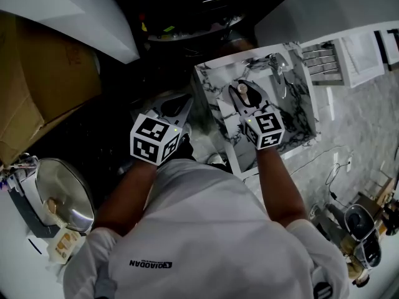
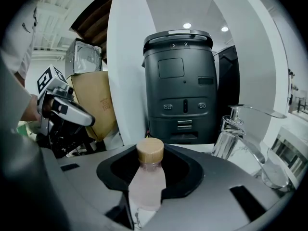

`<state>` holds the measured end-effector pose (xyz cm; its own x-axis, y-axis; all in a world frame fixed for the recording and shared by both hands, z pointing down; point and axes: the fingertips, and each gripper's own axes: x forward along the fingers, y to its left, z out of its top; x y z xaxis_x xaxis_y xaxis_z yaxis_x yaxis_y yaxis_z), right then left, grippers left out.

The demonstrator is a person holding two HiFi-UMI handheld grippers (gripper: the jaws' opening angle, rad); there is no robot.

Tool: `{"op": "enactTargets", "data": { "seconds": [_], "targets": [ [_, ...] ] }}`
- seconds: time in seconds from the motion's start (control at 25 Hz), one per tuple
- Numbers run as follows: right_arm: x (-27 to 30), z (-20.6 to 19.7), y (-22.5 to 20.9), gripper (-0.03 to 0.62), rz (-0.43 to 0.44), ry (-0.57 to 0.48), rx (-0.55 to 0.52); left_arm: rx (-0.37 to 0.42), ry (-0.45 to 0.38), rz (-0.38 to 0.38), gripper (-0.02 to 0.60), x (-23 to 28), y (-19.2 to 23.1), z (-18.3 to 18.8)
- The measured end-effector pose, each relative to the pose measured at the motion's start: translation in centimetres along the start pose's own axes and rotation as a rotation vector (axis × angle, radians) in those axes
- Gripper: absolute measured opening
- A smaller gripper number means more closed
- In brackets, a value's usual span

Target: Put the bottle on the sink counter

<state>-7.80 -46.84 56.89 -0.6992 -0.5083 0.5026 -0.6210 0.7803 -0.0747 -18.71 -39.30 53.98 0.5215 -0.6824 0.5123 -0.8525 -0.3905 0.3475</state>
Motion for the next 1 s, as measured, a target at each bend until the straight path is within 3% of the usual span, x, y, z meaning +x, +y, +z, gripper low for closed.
{"op": "enactTargets", "data": {
  "seconds": [1.0],
  "targets": [
    [6.6, 0.5, -0.2, 0.158, -0.008, -0.022, 0.006, -0.025, 0.042, -0.006, 0.015, 0.6, 2.7, -0.9]
  ]
}}
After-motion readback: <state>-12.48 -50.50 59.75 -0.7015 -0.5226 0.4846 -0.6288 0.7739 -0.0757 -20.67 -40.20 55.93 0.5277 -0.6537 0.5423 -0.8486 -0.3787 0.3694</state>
